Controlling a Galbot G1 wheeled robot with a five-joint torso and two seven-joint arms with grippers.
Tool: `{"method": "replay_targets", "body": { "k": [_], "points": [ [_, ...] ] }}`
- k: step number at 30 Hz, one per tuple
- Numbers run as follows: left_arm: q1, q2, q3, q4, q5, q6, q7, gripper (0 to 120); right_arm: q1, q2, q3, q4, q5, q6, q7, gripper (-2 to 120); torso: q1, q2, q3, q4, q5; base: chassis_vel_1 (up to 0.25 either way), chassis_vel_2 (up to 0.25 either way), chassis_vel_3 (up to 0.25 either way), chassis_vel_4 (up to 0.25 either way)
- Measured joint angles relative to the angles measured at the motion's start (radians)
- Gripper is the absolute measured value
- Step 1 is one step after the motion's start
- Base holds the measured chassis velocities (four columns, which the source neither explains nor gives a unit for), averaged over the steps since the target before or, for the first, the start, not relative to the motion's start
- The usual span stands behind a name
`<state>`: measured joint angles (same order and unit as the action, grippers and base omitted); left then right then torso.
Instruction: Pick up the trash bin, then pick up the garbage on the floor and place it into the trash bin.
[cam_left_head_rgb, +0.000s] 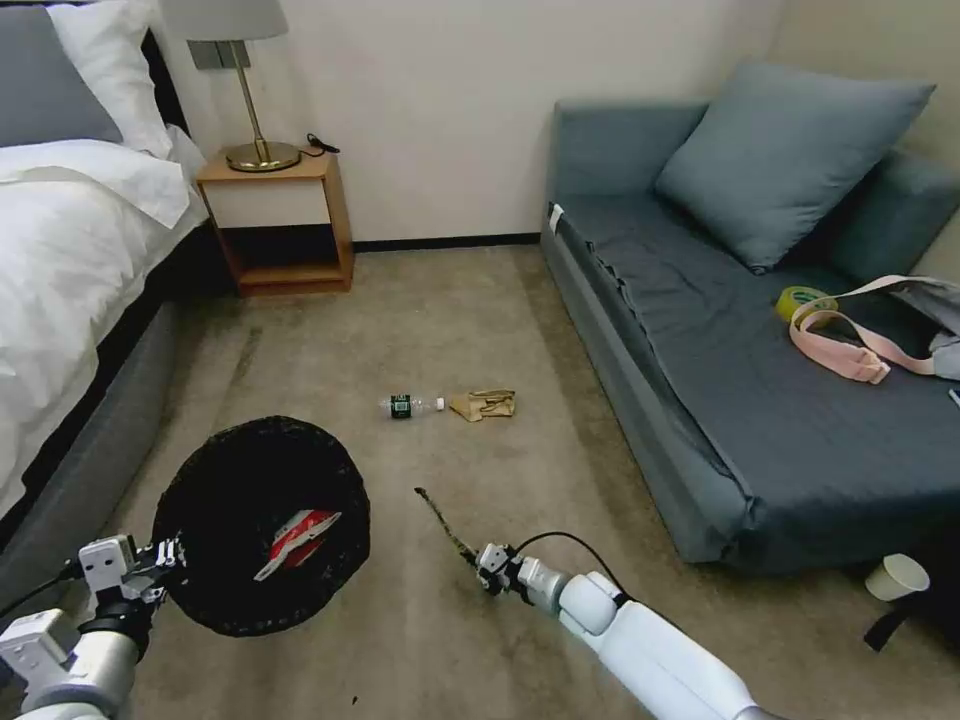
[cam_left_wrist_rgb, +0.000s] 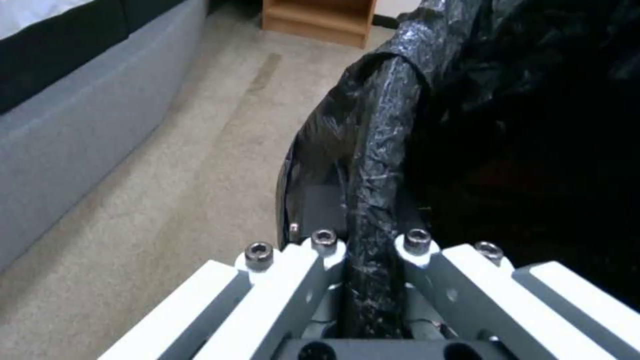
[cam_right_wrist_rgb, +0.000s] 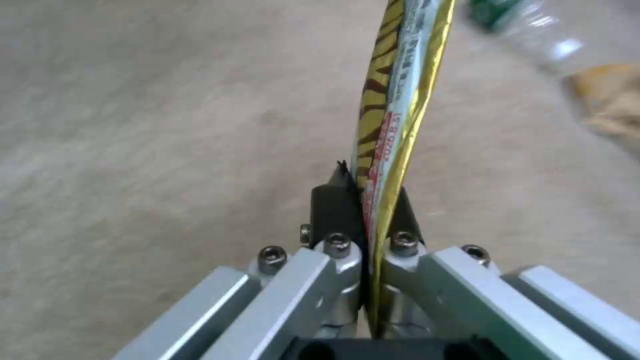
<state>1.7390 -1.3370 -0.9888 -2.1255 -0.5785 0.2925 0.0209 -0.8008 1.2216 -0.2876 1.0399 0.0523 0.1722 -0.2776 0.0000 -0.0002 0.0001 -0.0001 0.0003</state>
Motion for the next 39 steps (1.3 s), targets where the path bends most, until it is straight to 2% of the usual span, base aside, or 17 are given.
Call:
{"method": "replay_targets", "body": {
  "k": [2, 4, 5, 9, 10, 14, 15, 17, 19, 26, 30, 39],
  "points": [
    [-0.001, 0.000, 0.000, 0.008, 0.000, -0.001, 0.001, 1, -0.001, -0.038, 0.018, 0.057, 0.018, -0.015, 0.013, 0, 0.000, 0.000, 0.000, 0.0002, 0.0002, 0.000, 0.000, 0.000, 0.000],
    [-0.004, 0.000, 0.002, 0.023, 0.001, -0.006, 0.003, 1, 0.001, -0.126, 0.046, 0.180, 0.065, -0.047, 0.035, 0, 0.000, 0.000, 0.000, 0.0000, 0.0002, 0.000, 0.000, 0.000, 0.000],
    [-0.004, 0.000, 0.002, 0.023, 0.001, -0.006, 0.003, 1, 0.001, -0.126, 0.046, 0.180, 0.065, -0.047, 0.035, 0, 0.000, 0.000, 0.000, 0.0000, 0.0002, 0.000, 0.000, 0.000, 0.000],
    [-0.006, -0.005, 0.019, 0.033, 0.003, -0.009, 0.005, 1, 0.038, -0.282, 0.072, 0.472, 0.239, -0.127, 0.073, 0, 0.000, 0.000, 0.000, -0.0003, 0.0001, 0.000, 0.000, 0.000, 0.000],
    [-0.006, -0.005, 0.019, 0.033, 0.003, -0.009, 0.005, 1, 0.038, -0.282, 0.072, 0.472, 0.239, -0.127, 0.073, 0, 0.000, 0.000, 0.000, -0.0003, 0.0001, 0.000, 0.000, 0.000, 0.000],
    [-0.014, -0.008, 0.042, 0.032, 0.009, -0.010, 0.003, 1, 0.122, -0.368, 0.019, 0.735, 0.405, -0.227, 0.119, 0, 0.000, 0.000, 0.000, 0.0002, -0.0003, 0.000, 0.000, 0.000, 0.000],
    [-0.014, -0.008, 0.042, 0.032, 0.009, -0.010, 0.003, 1, 0.122, -0.368, 0.019, 0.735, 0.405, -0.227, 0.119, 0, 0.000, 0.000, 0.000, 0.0002, -0.0003, 0.000, 0.000, 0.000, 0.000],
    [-0.024, -0.008, 0.053, 0.028, 0.011, -0.009, -0.002, 1, 0.171, -0.386, -0.044, 0.841, 0.475, -0.282, 0.160, 0, 0.000, 0.000, 0.000, 0.0001, -0.0004, 0.000, 0.000, 0.000, 0.000],
    [-0.035, -0.007, 0.065, 0.023, 0.010, -0.002, -0.009, 1, 0.210, -0.381, -0.113, 0.911, 0.520, -0.322, 0.192, 0, 0.000, 0.000, 0.000, 0.0000, -0.0001, 0.000, 0.000, 0.000, 0.000],
    [-0.046, -0.001, 0.086, 0.004, 0.007, 0.013, -0.024, 1, 0.284, -0.339, -0.300, 0.971, 0.568, -0.371, 0.232, 0, 0.000, 0.000, 0.000, 0.0002, -0.0005, 0.000, 0.000, 0.000, 0.000],
    [-0.053, 0.006, 0.087, -0.015, -0.048, 0.034, -0.043, 1, 0.325, -0.301, -0.405, 0.938, 0.564, -0.374, 0.231, 0, 0.000, 0.000, 0.000, 0.0001, -0.0003, 0.000, 0.000, 0.000, 0.000],
    [-0.062, 0.003, 0.086, -0.003, -0.058, 0.037, -0.047, 1, 0.359, -0.217, -0.513, 0.843, 0.542, -0.377, 0.231, 0, 0.000, 0.000, 0.000, 0.0002, -0.0004, 0.000, 0.000, 0.000, 0.000]
  ]
}}
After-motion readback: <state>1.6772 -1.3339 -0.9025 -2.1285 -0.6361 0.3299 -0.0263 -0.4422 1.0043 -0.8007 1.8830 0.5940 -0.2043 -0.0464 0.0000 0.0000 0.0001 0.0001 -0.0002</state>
